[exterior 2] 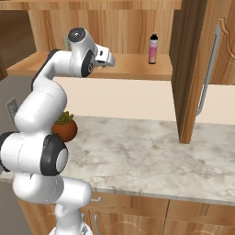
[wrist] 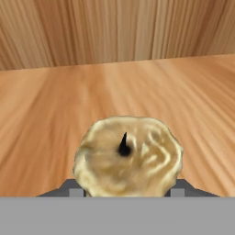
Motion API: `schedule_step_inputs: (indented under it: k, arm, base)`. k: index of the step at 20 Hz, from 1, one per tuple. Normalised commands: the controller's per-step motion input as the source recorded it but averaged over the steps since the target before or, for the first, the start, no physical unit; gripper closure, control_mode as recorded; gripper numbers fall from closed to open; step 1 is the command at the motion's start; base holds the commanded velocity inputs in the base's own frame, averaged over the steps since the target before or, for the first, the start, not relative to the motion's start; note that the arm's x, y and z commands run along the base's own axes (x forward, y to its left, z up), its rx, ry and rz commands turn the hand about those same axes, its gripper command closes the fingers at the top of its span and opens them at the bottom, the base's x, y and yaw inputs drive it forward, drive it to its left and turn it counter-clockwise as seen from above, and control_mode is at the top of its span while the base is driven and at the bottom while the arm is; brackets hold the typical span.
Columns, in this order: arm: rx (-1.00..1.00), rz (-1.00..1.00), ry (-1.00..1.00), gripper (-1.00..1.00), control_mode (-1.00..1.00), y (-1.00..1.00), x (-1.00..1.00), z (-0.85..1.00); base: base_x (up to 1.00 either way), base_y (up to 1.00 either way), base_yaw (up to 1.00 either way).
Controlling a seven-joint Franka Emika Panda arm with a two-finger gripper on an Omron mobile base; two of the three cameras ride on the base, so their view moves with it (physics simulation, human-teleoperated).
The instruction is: Pick the candle and candle from the dining table and place them in the open cabinet. Close the cabinet after placing the objects.
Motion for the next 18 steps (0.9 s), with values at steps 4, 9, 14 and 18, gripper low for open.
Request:
schedule_step_inputs:
  k: [4,9,14,18]
  arm:
    - [-0.03,0.04,0.09,1.0,-1.0,-0.01,0.24,-0.19]
    - [0.0,0.05,0.12,1.0,-1.0,-0.03,0.25,-0.21]
    - [0.0,0.05,0.1,1.0,-1.0,-0.06,0.27,-0.18]
    - [0.0,0.04,0.01,1.0,-1.0,-0.05,0.13,-0.2]
  base:
    - [0.0,0.0,0.0]
    - [0.0,0.0,0.0]
    - [0.0,0.0,0.0]
    - [0.0,0.0,0.0]
